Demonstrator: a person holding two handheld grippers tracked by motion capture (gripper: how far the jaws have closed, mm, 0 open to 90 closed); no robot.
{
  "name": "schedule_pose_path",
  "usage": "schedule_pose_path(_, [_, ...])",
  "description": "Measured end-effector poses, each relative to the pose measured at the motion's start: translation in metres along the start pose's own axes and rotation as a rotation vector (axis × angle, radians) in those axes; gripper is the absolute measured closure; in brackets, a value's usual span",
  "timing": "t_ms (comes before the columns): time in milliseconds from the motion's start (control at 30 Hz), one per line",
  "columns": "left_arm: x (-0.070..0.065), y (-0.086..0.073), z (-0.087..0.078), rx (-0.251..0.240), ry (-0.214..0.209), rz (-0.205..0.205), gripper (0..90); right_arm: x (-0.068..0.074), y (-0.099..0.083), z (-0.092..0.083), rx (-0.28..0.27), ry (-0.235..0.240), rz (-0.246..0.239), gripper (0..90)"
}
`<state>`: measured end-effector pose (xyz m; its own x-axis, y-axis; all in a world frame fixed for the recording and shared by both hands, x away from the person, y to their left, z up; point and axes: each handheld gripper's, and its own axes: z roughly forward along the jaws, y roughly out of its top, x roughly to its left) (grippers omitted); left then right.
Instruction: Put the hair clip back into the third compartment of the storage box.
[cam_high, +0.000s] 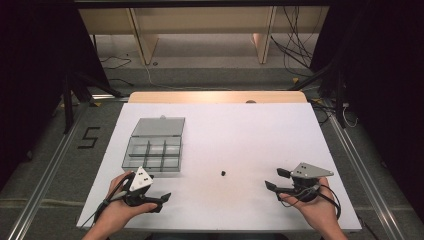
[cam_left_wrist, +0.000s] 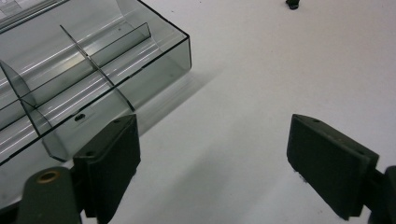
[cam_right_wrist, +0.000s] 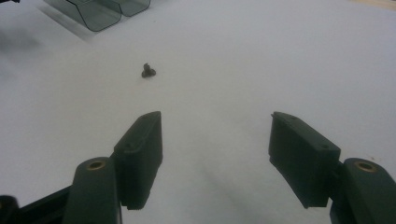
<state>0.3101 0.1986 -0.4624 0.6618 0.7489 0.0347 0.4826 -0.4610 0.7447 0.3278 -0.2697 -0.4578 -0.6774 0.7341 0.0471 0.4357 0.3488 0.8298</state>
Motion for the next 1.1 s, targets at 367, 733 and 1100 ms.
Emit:
schedule_pose_path(367, [-0.003,0.003,-0.001,-0.019,-0.001,0.002,17.8,0.000,0.000,-0.001,0.000,-0.005,0.003,33.2])
schedule_pose_path(733, [-0.017,0.015,0.007,-0.032,-0.023,0.042,19.8,0.000,0.000,-0.001,-0.004,-0.006,0.008,30.2])
schedule_pose_path(1100, [-0.026,0.029,0.017,-0.044,-0.036,0.063,20.1,0.001,0.000,0.002,-0.004,0.004,0.009,29.0])
